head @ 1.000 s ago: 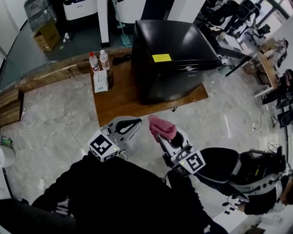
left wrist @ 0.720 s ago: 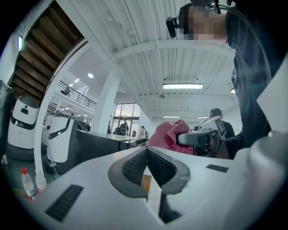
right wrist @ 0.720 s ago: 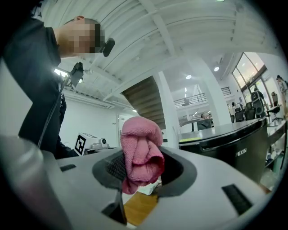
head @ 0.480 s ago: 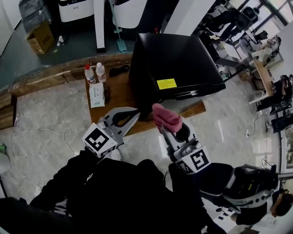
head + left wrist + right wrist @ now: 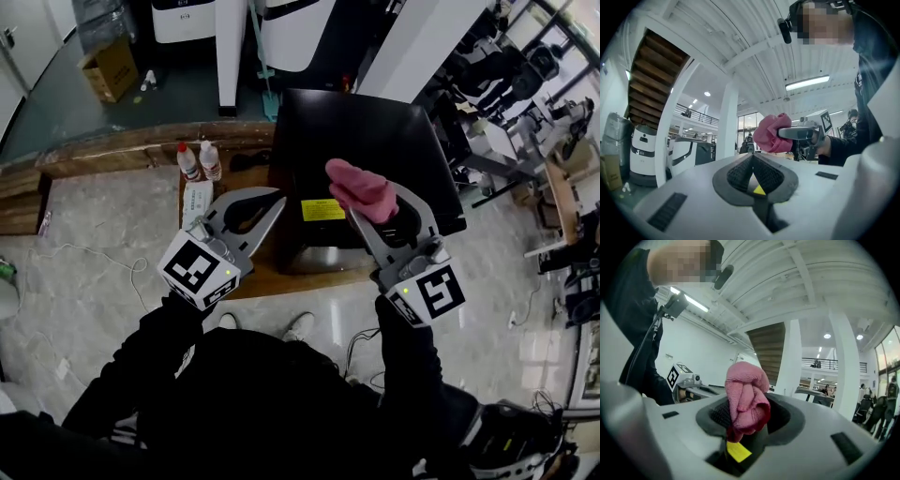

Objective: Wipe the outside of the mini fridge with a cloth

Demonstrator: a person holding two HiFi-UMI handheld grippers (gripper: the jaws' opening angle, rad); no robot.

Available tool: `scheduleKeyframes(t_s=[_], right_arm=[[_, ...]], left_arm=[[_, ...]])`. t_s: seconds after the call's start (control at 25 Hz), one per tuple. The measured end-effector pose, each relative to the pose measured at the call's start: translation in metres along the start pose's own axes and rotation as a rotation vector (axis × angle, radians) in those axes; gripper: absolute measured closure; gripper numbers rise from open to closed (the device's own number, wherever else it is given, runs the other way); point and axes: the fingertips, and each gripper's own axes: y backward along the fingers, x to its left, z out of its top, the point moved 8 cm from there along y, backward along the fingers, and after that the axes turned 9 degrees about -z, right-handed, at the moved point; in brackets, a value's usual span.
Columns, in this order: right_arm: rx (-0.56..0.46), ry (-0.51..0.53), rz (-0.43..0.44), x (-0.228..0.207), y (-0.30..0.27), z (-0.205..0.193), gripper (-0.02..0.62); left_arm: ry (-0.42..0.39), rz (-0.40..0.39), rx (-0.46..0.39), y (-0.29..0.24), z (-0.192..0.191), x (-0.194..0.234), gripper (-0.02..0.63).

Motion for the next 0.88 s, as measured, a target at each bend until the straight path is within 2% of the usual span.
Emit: scheduleKeyframes(t_s=[0.2,0.4,0.52,0.64,0.88], right_arm=[[0.012,0.084,0.107,-0.077,-0.031,0.011,0.425],[0.091,0.062,0.235,-0.128,-0.075,0.0,0.425],[0.15,0.072,0.293,-0.138,-0.116,-0.01,0.425],[0.226,0.086,0.317,-0.138,-0.158,-0.026,0.425],[0.408,0.135,0.337,-0.127,-0.244,-0.071,0.423]], left_arm=[[-0.037,0.149,0.007,-0.054,0.029,0.01,0.598],[-0.086,0.282,0.038,-0.098,0.044,0.026,0.599],[-0.104,0.351,0.062,-0.11,0.043,0.048,0.599],[-0.079,0.407,0.09,-0.119,0.031,0.074,0.598],[-0.032,0.452,0.155,-0.126,0.006,0.126,0.6]])
